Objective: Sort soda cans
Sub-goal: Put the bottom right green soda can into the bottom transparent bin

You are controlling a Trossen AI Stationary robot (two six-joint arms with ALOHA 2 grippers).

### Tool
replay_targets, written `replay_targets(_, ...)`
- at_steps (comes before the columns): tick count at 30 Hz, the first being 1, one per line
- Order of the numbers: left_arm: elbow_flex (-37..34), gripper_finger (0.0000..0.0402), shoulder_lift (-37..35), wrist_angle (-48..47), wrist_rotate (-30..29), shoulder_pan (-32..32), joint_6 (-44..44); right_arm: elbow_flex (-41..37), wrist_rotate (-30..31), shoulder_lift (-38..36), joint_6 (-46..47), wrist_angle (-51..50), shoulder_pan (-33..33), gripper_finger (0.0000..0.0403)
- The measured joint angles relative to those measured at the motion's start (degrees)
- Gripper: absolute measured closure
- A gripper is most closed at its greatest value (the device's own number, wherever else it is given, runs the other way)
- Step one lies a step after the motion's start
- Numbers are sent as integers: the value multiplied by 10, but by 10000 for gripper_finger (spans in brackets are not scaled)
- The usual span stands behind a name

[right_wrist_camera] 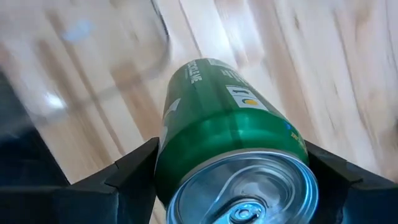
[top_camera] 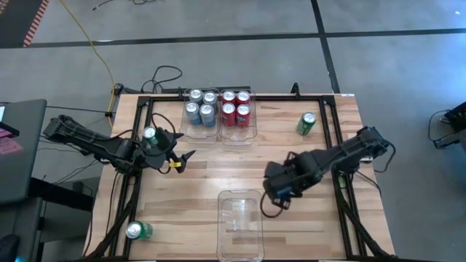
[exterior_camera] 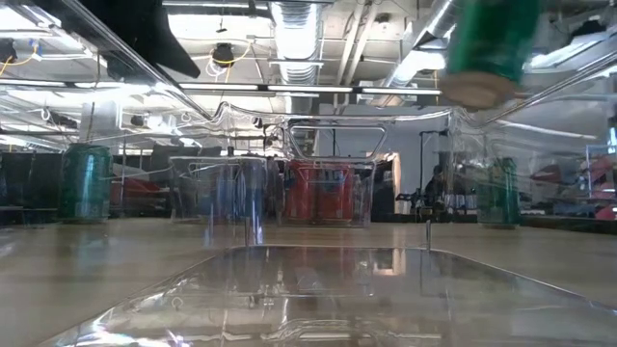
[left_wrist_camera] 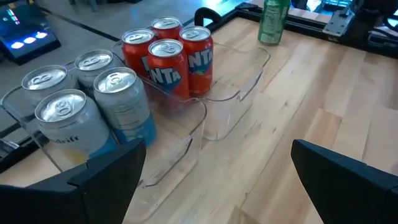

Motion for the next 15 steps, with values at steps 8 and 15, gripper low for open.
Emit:
replay_targets(8,0,3,0,-23,2,0,-17,10,-1,9,-100,165,-8,89)
replay_targets(15,0,3,2,-48,0,-1,-50,10,-7,65,-176,260,8,89)
